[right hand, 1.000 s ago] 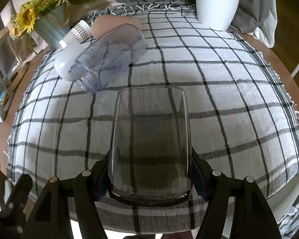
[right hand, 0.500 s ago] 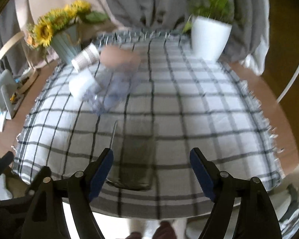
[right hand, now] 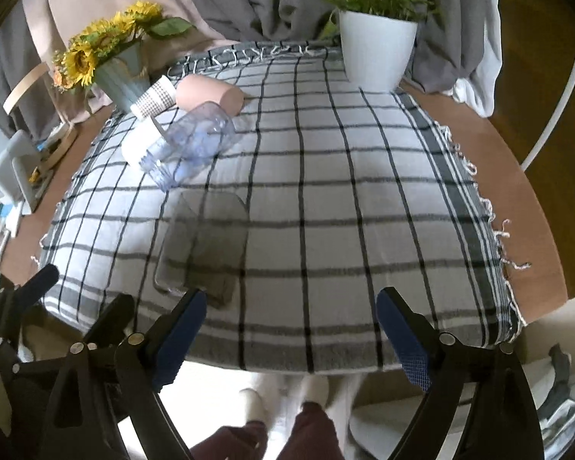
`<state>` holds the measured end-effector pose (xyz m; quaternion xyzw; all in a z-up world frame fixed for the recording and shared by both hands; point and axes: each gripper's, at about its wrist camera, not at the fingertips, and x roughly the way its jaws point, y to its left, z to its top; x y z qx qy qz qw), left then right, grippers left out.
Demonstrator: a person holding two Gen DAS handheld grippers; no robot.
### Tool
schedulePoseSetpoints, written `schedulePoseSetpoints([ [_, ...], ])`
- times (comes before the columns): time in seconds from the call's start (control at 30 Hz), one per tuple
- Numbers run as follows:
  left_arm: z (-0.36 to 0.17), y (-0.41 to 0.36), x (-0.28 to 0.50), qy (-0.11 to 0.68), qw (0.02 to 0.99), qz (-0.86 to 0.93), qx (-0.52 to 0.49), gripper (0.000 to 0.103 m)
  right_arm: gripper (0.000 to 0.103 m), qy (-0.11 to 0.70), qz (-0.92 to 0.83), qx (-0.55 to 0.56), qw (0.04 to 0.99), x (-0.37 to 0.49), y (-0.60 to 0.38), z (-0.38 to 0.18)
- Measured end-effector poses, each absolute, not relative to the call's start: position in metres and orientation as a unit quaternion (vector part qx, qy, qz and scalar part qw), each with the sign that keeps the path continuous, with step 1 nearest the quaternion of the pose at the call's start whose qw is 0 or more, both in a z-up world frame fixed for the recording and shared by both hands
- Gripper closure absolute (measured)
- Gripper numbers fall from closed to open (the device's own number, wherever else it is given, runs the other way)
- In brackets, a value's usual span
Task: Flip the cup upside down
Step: 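Close the left gripper on the glass tumbler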
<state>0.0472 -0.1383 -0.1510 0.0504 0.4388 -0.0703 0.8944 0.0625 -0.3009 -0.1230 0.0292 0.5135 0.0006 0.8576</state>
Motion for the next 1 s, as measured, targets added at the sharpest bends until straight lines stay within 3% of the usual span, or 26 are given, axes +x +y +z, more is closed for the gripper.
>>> schedulePoseSetpoints([
  [0.4, -0.186, -0.181, 0.053, 0.426, 0.898, -0.096, 0.052, 0.001, 0.013, 0.529, -0.081, 0.042, 0.844, 0.049, -0.358, -0.14],
  [0.63, -0.205, -0.193, 0.056, 0.42, 0.901, -0.093, 0.063, 0.006, 0.013, 0.534, -0.102, 0.036, 0.839, 0.046, -0.377, -0.149],
  [1.0, -0.209, -0.191, 0.067, 0.423, 0.9, -0.091, 0.055, 0.037, 0.013, 0.55, -0.081, 0.037, 0.831, 0.051, -0.371, -0.164],
])
